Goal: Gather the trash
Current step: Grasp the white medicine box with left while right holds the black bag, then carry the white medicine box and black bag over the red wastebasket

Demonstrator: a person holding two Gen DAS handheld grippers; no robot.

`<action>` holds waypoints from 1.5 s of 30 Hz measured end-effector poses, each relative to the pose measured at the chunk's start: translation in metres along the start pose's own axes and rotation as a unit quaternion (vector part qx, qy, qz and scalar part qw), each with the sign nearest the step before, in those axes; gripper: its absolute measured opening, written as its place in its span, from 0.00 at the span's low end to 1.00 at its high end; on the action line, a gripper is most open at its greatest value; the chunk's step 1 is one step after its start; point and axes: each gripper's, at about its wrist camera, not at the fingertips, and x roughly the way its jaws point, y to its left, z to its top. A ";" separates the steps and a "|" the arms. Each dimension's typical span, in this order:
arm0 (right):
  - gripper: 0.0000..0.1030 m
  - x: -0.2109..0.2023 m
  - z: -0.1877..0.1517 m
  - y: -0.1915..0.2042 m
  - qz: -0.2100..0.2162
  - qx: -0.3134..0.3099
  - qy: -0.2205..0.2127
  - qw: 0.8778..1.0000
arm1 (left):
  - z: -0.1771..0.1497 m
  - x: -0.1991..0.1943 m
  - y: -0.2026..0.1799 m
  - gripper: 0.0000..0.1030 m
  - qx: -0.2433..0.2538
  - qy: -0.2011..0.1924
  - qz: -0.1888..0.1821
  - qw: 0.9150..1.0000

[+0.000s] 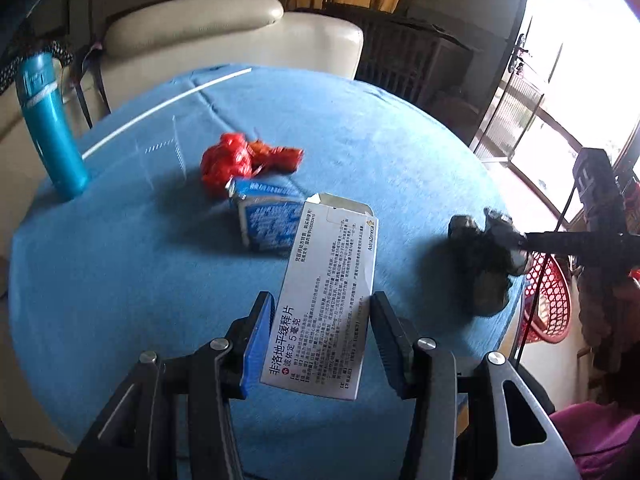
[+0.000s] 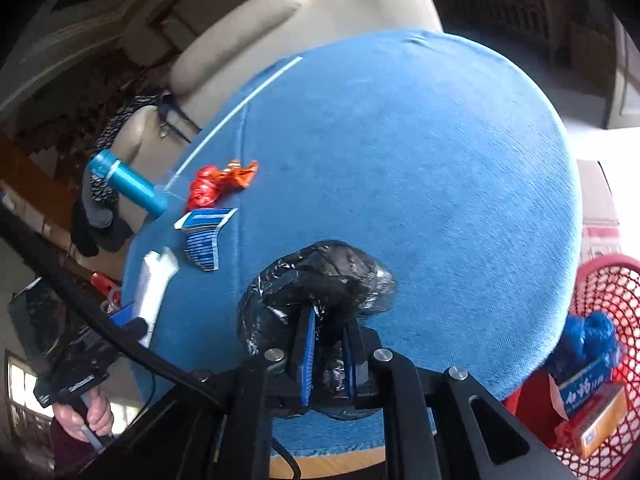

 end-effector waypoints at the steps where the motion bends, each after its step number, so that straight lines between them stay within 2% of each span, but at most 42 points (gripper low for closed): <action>1: 0.14 0.000 0.000 -0.002 0.000 0.003 0.002 1.000 | 0.000 -0.003 -0.001 0.49 0.002 -0.002 -0.001 1.000; 8: 0.14 -0.003 -0.003 -0.016 0.022 0.040 0.007 0.999 | 0.005 -0.008 -0.011 0.50 0.008 -0.007 -0.008 1.000; 11: 0.19 -0.003 -0.004 -0.024 0.062 0.071 0.017 0.995 | 0.007 -0.006 -0.010 0.50 0.006 -0.009 -0.011 1.000; 14: 0.34 -0.005 -0.005 -0.030 0.090 0.101 0.015 0.991 | 0.006 -0.008 -0.008 0.50 0.001 -0.013 -0.014 1.000; 16: 0.76 -0.007 -0.005 -0.032 0.087 0.109 0.008 0.990 | 0.005 -0.009 -0.007 0.50 -0.004 -0.015 -0.015 1.000; 17: 0.77 -0.010 -0.005 -0.031 0.084 0.111 -0.005 0.990 | 0.005 -0.009 -0.006 0.50 -0.006 -0.015 -0.014 1.000; 19: 0.77 -0.013 -0.002 -0.026 0.084 0.103 -0.029 0.991 | 0.004 -0.010 -0.006 0.50 -0.010 -0.015 -0.015 1.000; 22: 0.74 -0.004 0.004 -0.008 0.045 0.075 -0.017 0.996 | 0.003 -0.011 -0.007 0.50 -0.014 -0.019 -0.012 1.000; 24: 0.64 0.005 0.005 0.006 0.032 0.050 -0.011 0.998 | 0.003 -0.013 -0.008 0.50 -0.013 -0.022 -0.007 1.000; 26: 0.48 0.018 0.005 0.018 0.011 0.031 0.006 0.999 | 0.003 -0.015 -0.009 0.50 -0.014 -0.025 -0.004 1.000; 28: 0.41 0.031 0.004 0.024 -0.010 0.020 0.021 1.000 | 0.002 -0.018 -0.012 0.50 -0.013 -0.029 0.000 0.999; 34: 0.39 0.046 0.002 0.034 -0.017 -0.014 0.036 0.999 | 0.004 -0.018 -0.021 0.50 -0.006 -0.031 0.002 0.999; 35: 0.44 0.048 0.002 0.032 -0.014 -0.015 0.046 0.999 | 0.005 -0.017 -0.023 0.50 -0.005 -0.031 0.002 0.999; 38: 0.47 0.053 0.001 0.026 -0.004 0.007 0.057 0.998 | 0.006 -0.014 -0.026 0.50 -0.006 -0.032 0.005 0.999; 41: 0.40 0.047 -0.004 0.030 -0.010 -0.011 0.036 0.999 | 0.006 -0.012 -0.028 0.50 -0.002 -0.030 0.012 0.999; 45: 0.38 0.041 -0.007 0.034 -0.021 -0.029 0.014 0.999 | 0.009 -0.014 -0.032 0.50 0.001 -0.034 0.022 0.999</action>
